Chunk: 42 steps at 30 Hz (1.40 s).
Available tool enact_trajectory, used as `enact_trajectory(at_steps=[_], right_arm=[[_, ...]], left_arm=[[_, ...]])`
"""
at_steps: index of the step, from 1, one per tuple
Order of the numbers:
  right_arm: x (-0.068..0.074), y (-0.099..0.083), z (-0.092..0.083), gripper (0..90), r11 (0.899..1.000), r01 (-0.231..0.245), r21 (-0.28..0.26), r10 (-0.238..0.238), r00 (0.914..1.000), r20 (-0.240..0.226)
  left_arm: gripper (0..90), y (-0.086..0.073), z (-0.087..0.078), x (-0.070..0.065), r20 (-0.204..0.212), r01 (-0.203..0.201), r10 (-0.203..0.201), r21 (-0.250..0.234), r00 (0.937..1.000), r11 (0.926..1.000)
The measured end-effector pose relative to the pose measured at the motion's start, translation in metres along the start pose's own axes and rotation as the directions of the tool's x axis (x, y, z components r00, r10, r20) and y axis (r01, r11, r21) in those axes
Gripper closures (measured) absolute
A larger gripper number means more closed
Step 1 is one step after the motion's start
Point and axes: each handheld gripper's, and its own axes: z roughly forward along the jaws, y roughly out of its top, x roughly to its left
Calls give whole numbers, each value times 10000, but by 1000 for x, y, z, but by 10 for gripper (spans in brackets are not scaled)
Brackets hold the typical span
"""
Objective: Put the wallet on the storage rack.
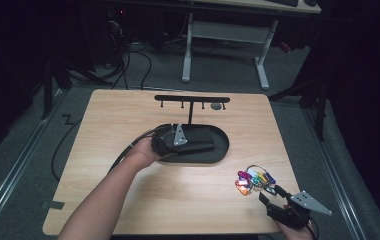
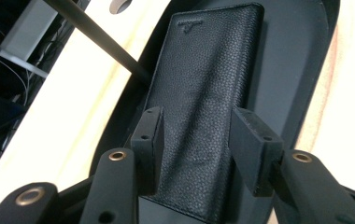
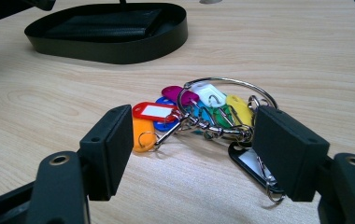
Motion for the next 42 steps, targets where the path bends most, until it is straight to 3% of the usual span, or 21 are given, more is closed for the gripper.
enact_trajectory(at_steps=[12,18,22,28,33,34,42], right_arm=[[1,1,2,298,10000,47,42,-47,10000,-72],[1,1,4,298,10000,71,69,-71,10000,-61],[2,1,5,299,9999,65,103,-64,9999,-94],[3,1,5,300,9999,105,94,-104,9999,-103],[4,2,6,302,9998,165,115,-164,9998,-140],[5,2,7,303,9998,171,125,-169,9997,-149],[5,3,8,303,9996,241,154,-238,9995,-199]], left_arm=[[507,-10,0,-7,43,301,-301,114,9995,9995],[494,-14,-5,-12,0,484,-485,-186,9988,9987],[489,-24,-13,-18,-50,830,-833,-386,9965,9958],[485,-39,-24,-26,-209,1432,-1449,-660,9892,9875],[483,-61,-38,-35,-299,2049,-2080,-829,9777,9753],[483,-61,-38,-35,-299,2049,-2080,-829,9777,9753],[472,-91,-59,-49,-198,2841,-2885,-1227,9573,9509]])
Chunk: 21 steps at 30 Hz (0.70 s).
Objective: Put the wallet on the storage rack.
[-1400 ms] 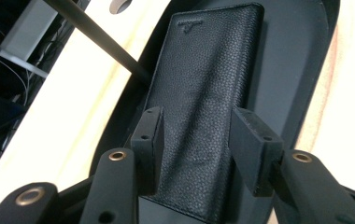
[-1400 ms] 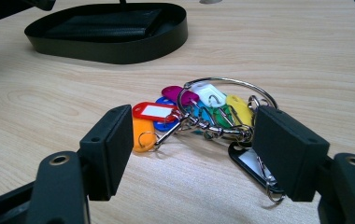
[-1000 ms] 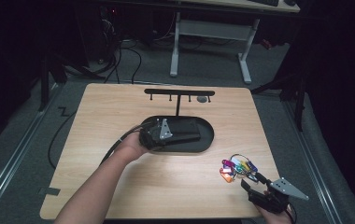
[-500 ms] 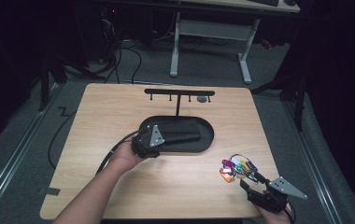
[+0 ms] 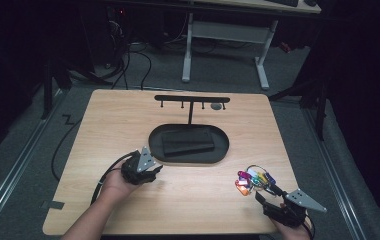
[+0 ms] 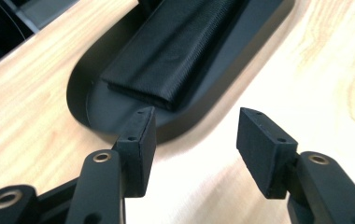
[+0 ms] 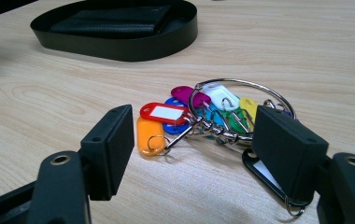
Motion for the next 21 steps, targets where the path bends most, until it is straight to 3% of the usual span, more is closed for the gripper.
enact_trajectory(at_steps=[2,3,5,8,12,15,19,21], right_arm=[[0,0,0,304,10000,8,-6,-8,10000,-19],[0,0,0,304,10000,-3,1,3,10000,-19],[1,0,-1,304,10000,-3,0,3,10000,-23],[1,0,0,305,10000,32,11,-32,10000,-31],[1,1,0,306,10000,48,21,-48,10000,-62],[2,1,-1,308,9999,152,-29,-152,9998,-100],[3,2,0,313,9999,159,-34,-160,9997,-170],[3,2,0,316,9999,170,-28,-170,9997,-184]], left_arm=[[470,-3,-3,-2,-5,104,-104,-132,9999,9999],[473,-10,-9,-4,73,450,-448,-272,9990,9986],[478,-16,-15,-8,21,561,-560,-348,9984,9978],[481,-26,-26,-10,155,1147,-1140,-635,9934,9914],[453,-38,-37,-16,77,1385,-1383,-435,9904,9894],[447,-50,-47,-22,306,1919,-1905,-524,9812,9800],[440,-62,-53,-30,204,2242,-2235,-433,9745,9736],[431,-71,-56,-34,227,2637,-2630,-330,9645,9640]])
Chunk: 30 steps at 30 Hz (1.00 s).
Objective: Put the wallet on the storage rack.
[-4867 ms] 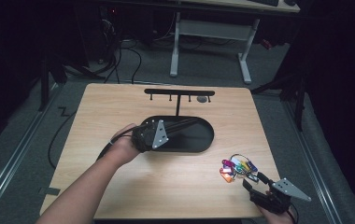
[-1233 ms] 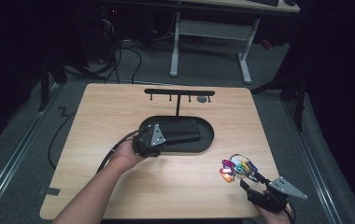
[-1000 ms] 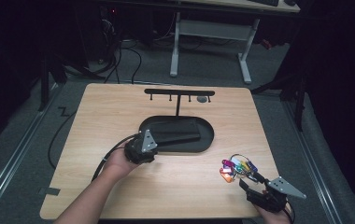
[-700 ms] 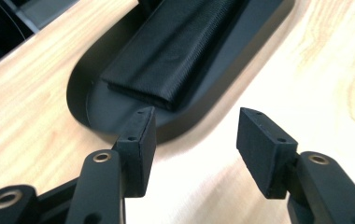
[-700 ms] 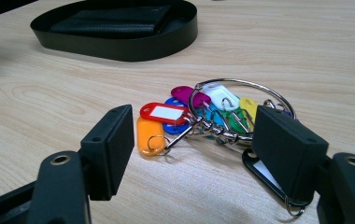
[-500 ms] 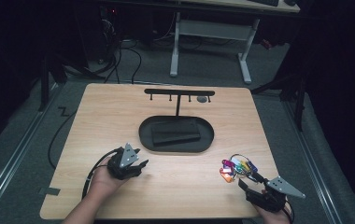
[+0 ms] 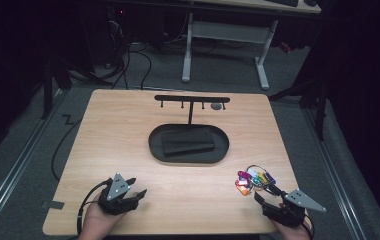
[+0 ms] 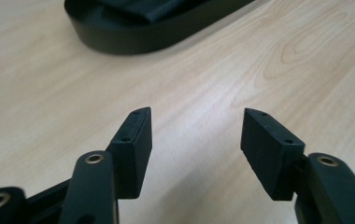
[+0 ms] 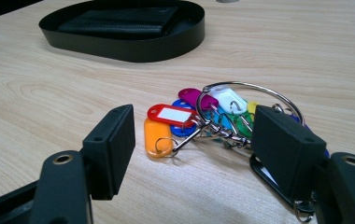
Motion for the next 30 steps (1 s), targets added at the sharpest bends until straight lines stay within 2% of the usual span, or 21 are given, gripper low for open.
enact_trajectory(at_steps=[2,6,10,13,17,21,25,27,28,30], right_arm=[[1,0,1,330,10000,66,3,-66,10000,-43],[1,0,2,342,9999,162,-19,-162,9999,-7],[0,0,1,348,9999,159,-33,-159,9998,113],[2,0,1,348,9997,227,30,-228,9996,183],[6,2,2,345,9994,229,267,-235,9995,198],[16,9,7,342,9978,421,512,-438,9985,323],[20,19,13,339,9916,790,1022,-841,9954,464],[21,21,15,339,9897,852,1154,-913,9946,484],[21,25,16,339,9853,790,1516,-871,9951,477],[22,29,18,340,9800,857,1798,-962,9941,505]], left_arm=[[395,-6,-2,1,40,379,-379,-63,9993,9993],[368,-6,-1,5,46,577,-576,-258,9983,9980],[341,-4,-1,8,598,704,-662,-705,9960,9950],[349,-2,-1,6,640,405,-361,-687,9973,9968],[345,0,0,3,642,-209,251,-643,9976,9977],[348,-1,0,3,678,-214,263,-718,9974,9972],[348,-3,-2,6,517,-496,538,-789,9972,9956],[347,-4,-2,7,495,-484,528,-863,9974,9951],[341,-4,-3,9,513,-417,467,-947,9976,9946],[332,-5,-5,12,515,-308,359,-980,9980,9947]])
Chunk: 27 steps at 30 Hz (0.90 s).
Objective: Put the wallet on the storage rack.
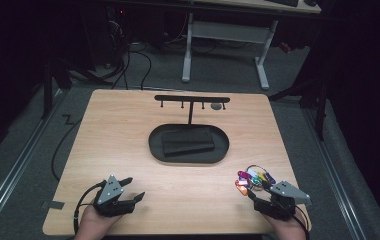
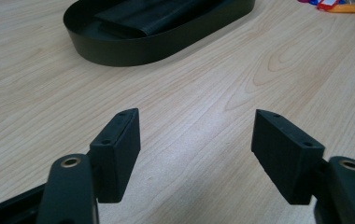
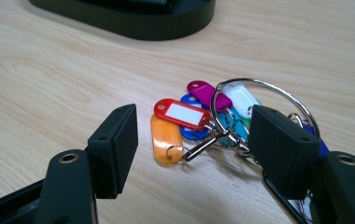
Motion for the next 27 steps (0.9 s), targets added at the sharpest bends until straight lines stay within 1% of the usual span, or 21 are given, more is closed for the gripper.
enact_trajectory(at_steps=[3,4,5,6,7,8,9,10,12,15,19,24,25,26,27], right_arm=[[0,5,3,339,9990,-35,436,43,9998,-181],[0,7,4,338,9983,-66,584,82,9996,-268],[0,9,5,338,9970,1,775,21,9996,-287],[0,11,7,338,9953,51,971,-24,9996,-282],[0,14,7,338,9935,115,1133,-84,9996,-279],[0,17,8,345,9912,126,1321,-90,9996,-274],[0,17,8,345,9912,126,1321,-90,9996,-274],[0,23,9,378,9837,102,1795,-64,9997,-217],[0,29,11,382,9755,253,2184,-208,9995,-231],[1,37,16,385,9570,452,2866,-360,9987,-373],[2,45,25,418,9330,672,3536,-479,9969,-631],[4,56,33,433,8899,1223,4395,-956,9920,-825],[4,56,33,433,8899,1223,4395,-956,9920,-825],[3,60,36,439,8752,1384,4635,-1085,9899,-908],[3,60,36,439,8752,1384,4635,-1085,9899,-908]], left_arm=[[346,-1,-2,1,-105,-86,87,64,9999,9999],[349,-1,-3,2,-128,-75,77,140,9999,9999],[349,0,-4,2,-106,-28,29,172,9999,9998],[348,0,-4,3,-46,69,-68,168,10000,9998],[343,1,-5,3,72,246,-247,158,9997,9996],[339,1,-5,3,72,246,-247,158,9997,9996],[339,2,-5,5,240,463,-467,148,9986,9988],[340,4,-6,6,371,675,-678,68,9970,9977],[333,6,-7,6,298,615,-616,58,9977,9981],[333,7,-5,6,300,499,-504,150,9983,9986],[329,7,-3,5,327,477,-486,256,9983,9985],[321,8,-1,4,351,461,-471,275,9983,9986],[321,8,-1,4,351,461,-471,275,9983,9986],[321,9,-1,4,462,529,-541,260,9975,9983],[320,9,-1,4,462,529,-541,260,9975,9983]])
